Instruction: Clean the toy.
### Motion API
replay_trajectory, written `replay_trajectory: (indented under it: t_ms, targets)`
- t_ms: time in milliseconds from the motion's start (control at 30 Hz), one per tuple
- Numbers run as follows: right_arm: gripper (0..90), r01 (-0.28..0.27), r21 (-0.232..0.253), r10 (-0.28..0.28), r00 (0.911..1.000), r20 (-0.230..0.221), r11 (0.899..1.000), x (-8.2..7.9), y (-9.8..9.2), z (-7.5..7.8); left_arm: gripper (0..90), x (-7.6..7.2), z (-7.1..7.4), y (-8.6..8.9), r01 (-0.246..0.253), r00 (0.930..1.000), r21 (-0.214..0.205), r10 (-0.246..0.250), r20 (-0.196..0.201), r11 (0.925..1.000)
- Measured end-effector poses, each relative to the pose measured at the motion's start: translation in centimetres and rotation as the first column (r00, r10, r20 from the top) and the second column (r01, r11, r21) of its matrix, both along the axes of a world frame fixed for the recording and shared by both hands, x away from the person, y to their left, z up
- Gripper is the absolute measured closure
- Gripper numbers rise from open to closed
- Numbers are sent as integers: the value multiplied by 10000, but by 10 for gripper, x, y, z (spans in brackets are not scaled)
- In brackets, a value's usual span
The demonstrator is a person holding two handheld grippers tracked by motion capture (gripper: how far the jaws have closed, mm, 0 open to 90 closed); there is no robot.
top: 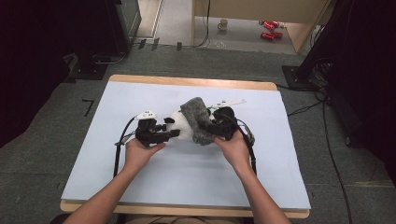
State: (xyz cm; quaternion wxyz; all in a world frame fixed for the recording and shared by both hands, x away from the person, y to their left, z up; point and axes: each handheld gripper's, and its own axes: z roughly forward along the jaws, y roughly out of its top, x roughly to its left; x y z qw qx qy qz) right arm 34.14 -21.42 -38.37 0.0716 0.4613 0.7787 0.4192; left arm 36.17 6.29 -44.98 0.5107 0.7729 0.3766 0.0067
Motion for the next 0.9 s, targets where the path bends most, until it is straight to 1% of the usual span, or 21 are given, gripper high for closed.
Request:
replay_trajectory:
  t_ms: [133,300,367,433,500,533,633,700,733,767,833,900]
  targets:
    - [780,329,139,-330,9994,52,9994,-2,-16,7,516,5,-3,5,-8,9998,-71,7,-177,10000]
    - [781,957,510,-957,9954,-19,9941,-2,-42,11,515,5,-3,4,-43,9998,-137,41,-186,9999]
    - [782,1076,584,-1078,9942,1,9925,-1,-47,12,516,5,-2,4,-48,9998,-134,46,-188,9999]
    - [782,1168,517,-1172,9931,41,9918,-2,-51,14,515,5,-2,3,-101,9998,-117,99,-189,9999]
    - [782,1297,320,-1304,9913,205,9910,-2,-53,18,515,4,-2,3,-164,9996,-141,161,-213,9998]
    - [783,1366,284,-1372,9903,214,9902,-2,-55,20,515,4,-2,3,-201,9995,-145,198,-233,9997]
    - [784,1529,352,-1540,9875,321,9876,-5,-59,30,515,5,-3,4,-249,9995,-108,247,-217,9996]
    - [783,1489,566,-1516,9872,487,9872,-9,-58,38,514,4,-3,4,-254,9994,-60,252,-244,9997]
    - [783,1350,728,-1393,9886,565,9882,-11,-55,41,515,3,-3,3,-303,9992,-60,301,-261,9995]
    - [783,1146,898,-1207,9905,657,9893,-13,-50,44,514,3,-2,2,-325,9992,-44,324,-246,9995]
    - [783,769,1017,-844,9938,725,9918,-15,-38,46,514,0,-1,1,-334,9993,72,335,-143,9994]
    - [783,274,1070,-344,9974,640,9939,-16,-22,44,515,-3,1,-1,-354,9993,127,355,-102,9993]
